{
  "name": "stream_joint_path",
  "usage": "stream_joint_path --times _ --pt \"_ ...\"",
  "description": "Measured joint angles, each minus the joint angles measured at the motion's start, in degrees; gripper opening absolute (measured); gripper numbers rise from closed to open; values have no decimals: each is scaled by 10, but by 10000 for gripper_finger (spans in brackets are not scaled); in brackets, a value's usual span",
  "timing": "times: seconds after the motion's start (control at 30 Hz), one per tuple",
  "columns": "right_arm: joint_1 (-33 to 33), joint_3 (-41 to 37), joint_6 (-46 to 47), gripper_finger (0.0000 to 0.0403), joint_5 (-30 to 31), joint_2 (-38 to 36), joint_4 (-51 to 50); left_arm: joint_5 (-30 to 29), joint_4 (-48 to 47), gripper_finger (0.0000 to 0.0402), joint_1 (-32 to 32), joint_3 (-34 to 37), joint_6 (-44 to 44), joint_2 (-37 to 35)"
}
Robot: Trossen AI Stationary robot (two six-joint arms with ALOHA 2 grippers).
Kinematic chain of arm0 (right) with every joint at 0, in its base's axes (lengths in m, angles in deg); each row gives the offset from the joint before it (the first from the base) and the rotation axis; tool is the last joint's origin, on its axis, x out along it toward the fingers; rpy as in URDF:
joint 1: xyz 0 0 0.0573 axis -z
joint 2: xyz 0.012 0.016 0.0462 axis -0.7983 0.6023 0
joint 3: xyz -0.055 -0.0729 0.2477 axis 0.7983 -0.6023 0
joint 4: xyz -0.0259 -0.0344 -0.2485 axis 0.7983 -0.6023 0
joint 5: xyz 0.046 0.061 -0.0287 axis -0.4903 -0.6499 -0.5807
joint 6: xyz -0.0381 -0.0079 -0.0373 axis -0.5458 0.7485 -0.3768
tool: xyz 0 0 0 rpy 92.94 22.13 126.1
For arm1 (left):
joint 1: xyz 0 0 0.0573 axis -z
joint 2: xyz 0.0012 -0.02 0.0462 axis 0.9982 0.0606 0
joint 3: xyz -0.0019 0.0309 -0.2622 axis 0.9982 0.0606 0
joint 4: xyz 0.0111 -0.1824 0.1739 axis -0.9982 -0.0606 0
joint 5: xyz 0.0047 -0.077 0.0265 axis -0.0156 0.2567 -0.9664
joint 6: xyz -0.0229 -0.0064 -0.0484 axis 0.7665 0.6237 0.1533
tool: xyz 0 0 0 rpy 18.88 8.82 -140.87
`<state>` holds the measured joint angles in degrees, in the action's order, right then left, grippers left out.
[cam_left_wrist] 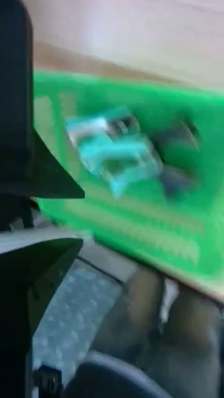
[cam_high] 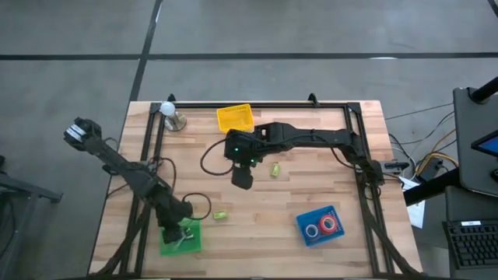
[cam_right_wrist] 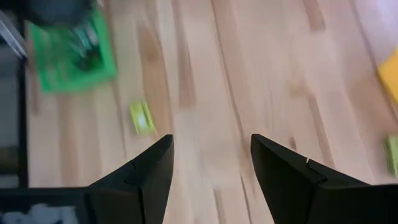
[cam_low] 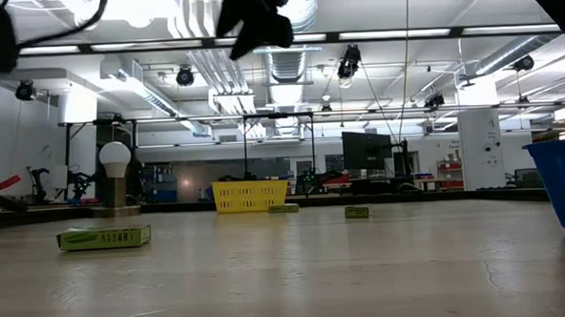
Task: Pick and place Stapler, Stapler remover, tape
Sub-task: Put the middle green staple box into the yellow basket
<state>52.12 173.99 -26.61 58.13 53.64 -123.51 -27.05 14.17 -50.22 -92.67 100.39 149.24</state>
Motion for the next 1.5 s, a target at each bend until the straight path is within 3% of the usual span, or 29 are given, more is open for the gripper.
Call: stream_joint_path --times 0.2,0.43,0.53,0.8,1.0,1.1,1.23,1.3,1.37,1.5 --pt "2 -48 5 205 12 0 -78 -191 4 150 -35 -51 23 -58" --pt "2 -141 -34 205 45 0 -156 -497 10 154 -75 -112 10 -124" --pt "2 -198 -31 205 57 0 -173 -580 12 154 -79 -133 -4 -138" --pt "11 -307 -77 205 35 -3 -156 -604 36 152 -86 -146 5 -136" --pt "-1 -286 -108 205 -92 -56 -100 -610 61 152 -86 -146 -40 -128" --pt "-3 -249 -112 205 -96 -91 -83 -623 98 152 -88 -146 -57 -133" --pt "-3 -202 -58 205 -93 -140 -82 -628 200 152 -86 -159 -158 -146" --pt "-3 -195 -44 205 -89 -158 -33 -618 236 152 -81 -166 -239 -153" --pt "-4 -189 0 205 -70 -168 38 -618 253 152 -79 -161 -290 -168" --pt "0 -193 39 206 -93 -179 44 -617 224 152 -90 -128 -324 -220"
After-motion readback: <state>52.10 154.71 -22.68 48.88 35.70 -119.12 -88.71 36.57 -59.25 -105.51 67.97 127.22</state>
